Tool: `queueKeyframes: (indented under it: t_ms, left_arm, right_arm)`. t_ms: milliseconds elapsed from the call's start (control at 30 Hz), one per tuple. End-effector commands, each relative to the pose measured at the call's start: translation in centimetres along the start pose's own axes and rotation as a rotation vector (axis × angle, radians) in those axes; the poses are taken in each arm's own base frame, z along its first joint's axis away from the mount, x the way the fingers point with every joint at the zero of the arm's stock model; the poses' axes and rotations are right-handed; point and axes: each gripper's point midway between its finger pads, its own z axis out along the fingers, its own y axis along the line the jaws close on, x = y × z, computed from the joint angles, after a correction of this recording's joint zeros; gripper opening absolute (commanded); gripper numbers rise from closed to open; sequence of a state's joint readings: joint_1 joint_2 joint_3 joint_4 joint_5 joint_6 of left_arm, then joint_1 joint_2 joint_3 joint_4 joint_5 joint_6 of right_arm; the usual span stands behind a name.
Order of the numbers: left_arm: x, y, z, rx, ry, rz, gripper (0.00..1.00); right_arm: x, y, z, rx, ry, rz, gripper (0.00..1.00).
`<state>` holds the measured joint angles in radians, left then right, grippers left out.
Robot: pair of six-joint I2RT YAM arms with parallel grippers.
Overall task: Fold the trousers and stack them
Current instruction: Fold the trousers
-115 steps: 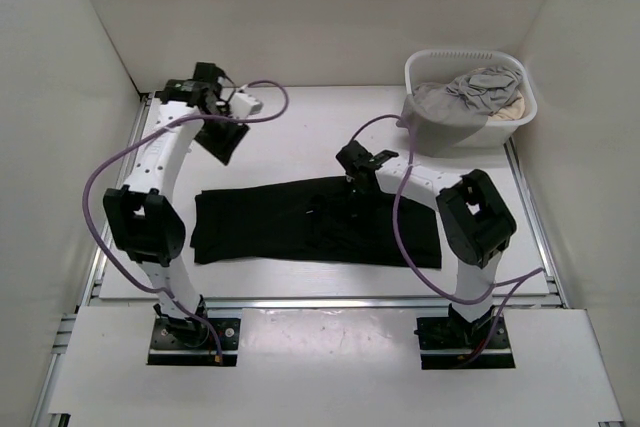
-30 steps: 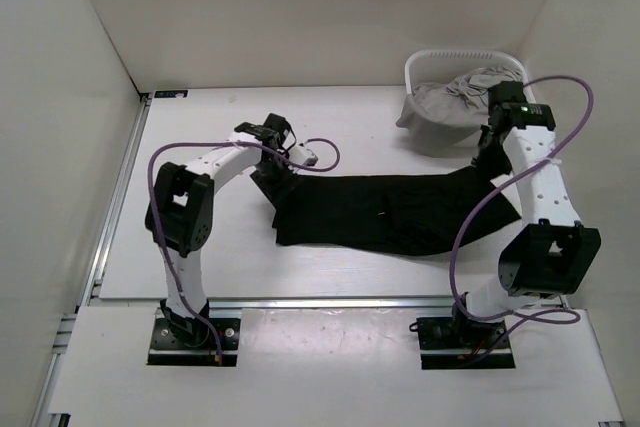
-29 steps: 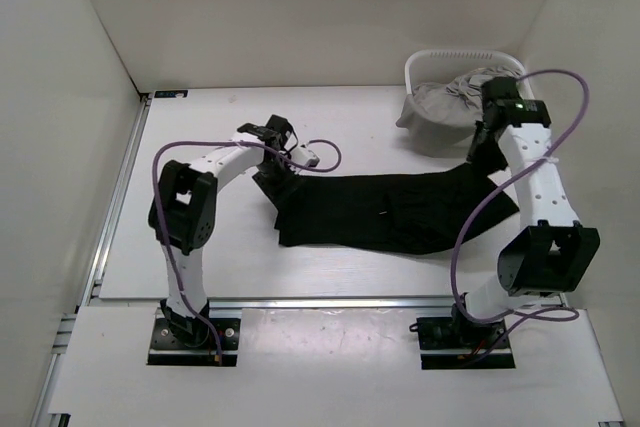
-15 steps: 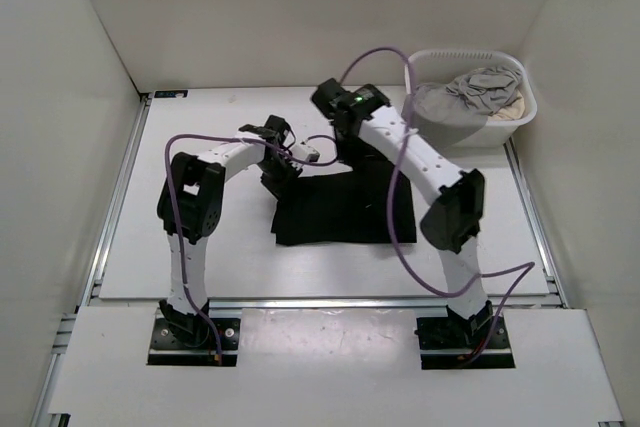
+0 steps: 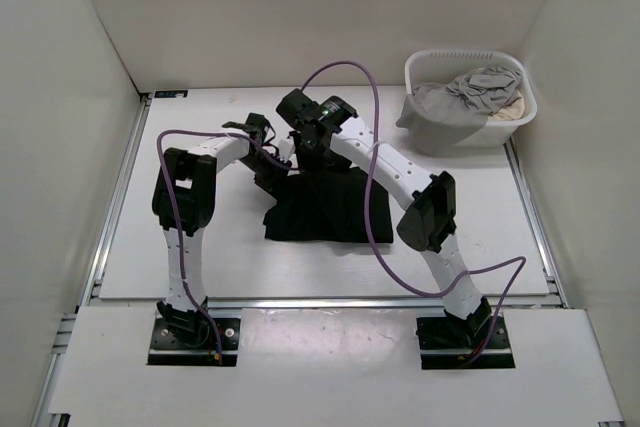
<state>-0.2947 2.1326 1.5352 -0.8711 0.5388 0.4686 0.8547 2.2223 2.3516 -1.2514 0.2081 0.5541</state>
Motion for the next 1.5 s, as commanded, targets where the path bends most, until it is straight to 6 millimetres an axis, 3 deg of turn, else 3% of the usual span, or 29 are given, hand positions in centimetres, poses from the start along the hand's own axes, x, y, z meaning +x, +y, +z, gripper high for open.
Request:
queueKeyframes:
  t_ms: [0, 100, 200, 233, 300, 367, 400, 567, 667, 767, 800, 900, 1000, 1067, 1133, 1167, 1267, 1333, 1367, 1433, 1467]
  left_arm:
    - [2.1, 2.5, 2.9, -0.036, 0.067, 0.019, 0.14]
    - [1.6, 2.3, 2.7, -0.032, 0.053, 0.004, 0.14]
    - [1.6, 2.1, 2.8, -0.023, 0.048, -0.018, 0.14]
    - [1.3, 2.4, 2.5, -0.03, 0.037, -0.035, 0.14]
    - [1.1, 2.3, 2.2, -0.034, 0.03, -0.044, 0.14]
    - [1.1, 2.7, 1.8, -0.069, 0.038, -0.04, 0.14]
    - [1.2, 2.8, 1.8, -0.077, 0.042, -0.052, 0.14]
    - [0.9, 3.3, 1.2, -0.115, 0.041, -0.063, 0.14]
    - [0.3, 3.4, 0.7, -0.133, 0.029, -0.063, 0.14]
    - [0.7, 3.7, 0.6, -0.154, 0.047, -0.077, 0.14]
    - [0.5, 3.6, 0.3, -0.158, 0.04, -0.073, 0.14]
    - [1.1, 4.6, 0.0, -0.222, 0.067, -0.086, 0.14]
    - [0.9, 6.4, -1.3, -0.306, 0.061, -0.143, 0.16]
    - [0.8, 7.5, -2.3, -0.348, 0.054, -0.179, 0.22]
    - [0.8, 8.9, -3.9, -0.401, 0.046, -0.22, 0.37]
    - [0.7, 9.5, -4.4, -0.422, 0.041, -0.226, 0.4]
    - [0.6, 11.5, -7.2, -0.495, 0.022, -0.257, 0.49]
    - [0.3, 12.7, -9.3, -0.53, -0.013, -0.28, 0.51]
    - [0.4, 13.2, -10.1, -0.55, -0.01, -0.277, 0.51]
    - [0.0, 14.5, -12.2, -0.599, -0.024, -0.266, 0.52]
    - [-0.4, 14.3, -13.0, -0.605, -0.031, -0.25, 0.53]
  right_arm:
    - [-2.2, 3.4, -1.0, -0.144, -0.075, -0.009, 0.0]
    - [-2.9, 3.8, -2.3, -0.165, -0.137, 0.016, 0.0]
    - [-2.5, 4.4, -1.9, -0.194, -0.121, 0.024, 0.0]
    - [-2.3, 4.7, -0.9, -0.194, -0.096, 0.02, 0.0]
    - [-2.4, 5.3, -1.3, -0.216, -0.081, 0.018, 0.0]
    - [-4.4, 5.4, -3.8, -0.237, -0.177, 0.039, 0.0]
    - [-5.2, 5.0, -6.4, -0.255, -0.241, 0.06, 0.0]
    - [-6.1, 4.6, -9.5, -0.287, -0.328, 0.122, 0.0]
    - [-5.1, 4.9, -7.8, -0.281, -0.262, 0.119, 0.0]
    - [-3.8, 6.3, -4.3, -0.298, -0.159, 0.109, 0.0]
    - [-3.2, 6.3, -1.6, -0.286, -0.101, 0.111, 0.0]
    - [-2.1, 6.0, 1.9, -0.295, 0.023, 0.153, 0.0]
    - [-1.9, 5.5, 3.7, -0.28, 0.038, 0.162, 0.0]
    - [-1.4, 6.1, 3.7, -0.318, 0.064, 0.15, 0.1]
    - [-1.5, 6.8, 3.9, -0.351, 0.072, 0.138, 0.2]
    - [-1.4, 7.2, 4.4, -0.372, 0.083, 0.121, 0.37]
    - [-2.0, 9.0, 3.3, -0.491, 0.064, 0.059, 0.58]
    - [-2.6, 9.8, 1.9, -0.536, 0.014, -0.01, 0.65]
    - [-3.3, 10.5, 0.1, -0.567, -0.036, -0.046, 0.71]
    - [-3.4, 10.8, -1.7, -0.589, -0.087, -0.12, 0.76]
    - [-4.0, 10.3, -3.7, -0.585, -0.135, -0.136, 0.77]
